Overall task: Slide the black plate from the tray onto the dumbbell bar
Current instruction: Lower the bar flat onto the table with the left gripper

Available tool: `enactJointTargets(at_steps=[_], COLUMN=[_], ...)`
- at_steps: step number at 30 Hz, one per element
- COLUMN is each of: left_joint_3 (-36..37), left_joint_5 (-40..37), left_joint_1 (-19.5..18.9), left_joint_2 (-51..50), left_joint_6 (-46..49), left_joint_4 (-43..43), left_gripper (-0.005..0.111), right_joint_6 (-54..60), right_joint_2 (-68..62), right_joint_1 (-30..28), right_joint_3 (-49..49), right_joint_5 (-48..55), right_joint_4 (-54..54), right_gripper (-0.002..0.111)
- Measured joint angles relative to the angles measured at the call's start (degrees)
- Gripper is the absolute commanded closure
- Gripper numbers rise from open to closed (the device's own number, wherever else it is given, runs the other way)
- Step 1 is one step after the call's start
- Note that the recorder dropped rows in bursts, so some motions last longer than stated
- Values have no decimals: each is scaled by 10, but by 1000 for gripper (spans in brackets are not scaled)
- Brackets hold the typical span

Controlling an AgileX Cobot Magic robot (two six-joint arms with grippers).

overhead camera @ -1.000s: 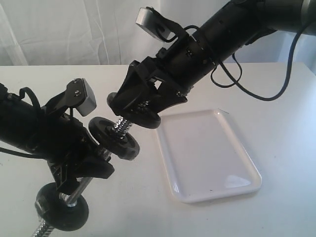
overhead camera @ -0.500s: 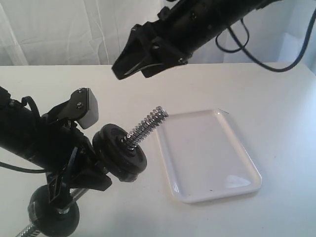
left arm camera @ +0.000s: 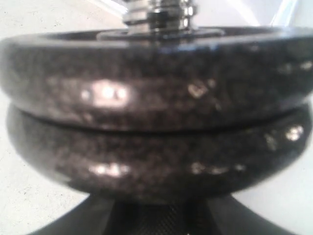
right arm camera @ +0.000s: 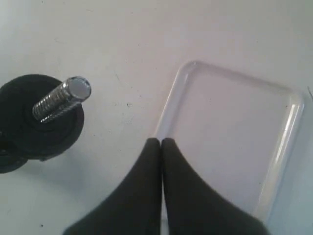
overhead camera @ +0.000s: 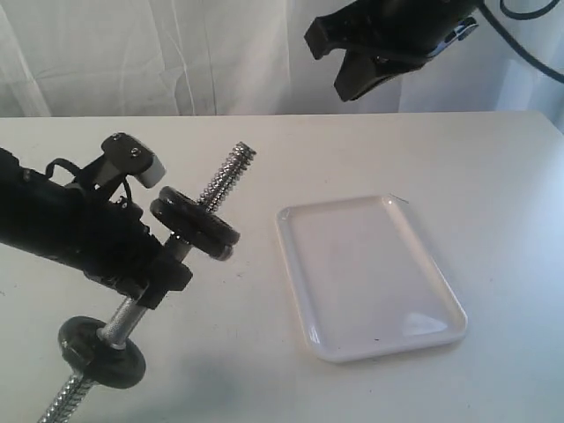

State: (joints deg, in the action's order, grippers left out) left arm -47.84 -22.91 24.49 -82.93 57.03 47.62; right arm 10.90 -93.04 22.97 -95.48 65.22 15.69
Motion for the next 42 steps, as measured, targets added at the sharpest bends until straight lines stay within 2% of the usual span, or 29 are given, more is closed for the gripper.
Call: enactJointTargets(at_steps=[5, 8, 15, 18, 42], left_joint_3=[-44, -58, -76, -81, -87], left_joint_5=[0, 44, 137, 154, 172], left_joint_1=[2, 2, 2, 2, 2], left_joint_2=[-65, -98, -133, -143, -193], left_joint_6=[-65, -120, -191, -205, -217], left_joint_4=[0, 23, 212, 258, 302], left_gripper=[107, 107, 107, 107, 107], right_joint_6=[-14, -19, -23, -23, -23], right_joint_2=[4, 33, 106, 125, 173], right_joint_1=[0, 0, 0, 0, 0], right_joint_3=[0, 12, 81, 104, 127], right_joint_5=[37, 35, 33, 23, 5], right_joint_4=[-28, -54, -72, -72, -79], right_gripper=[108, 108, 108, 108, 108])
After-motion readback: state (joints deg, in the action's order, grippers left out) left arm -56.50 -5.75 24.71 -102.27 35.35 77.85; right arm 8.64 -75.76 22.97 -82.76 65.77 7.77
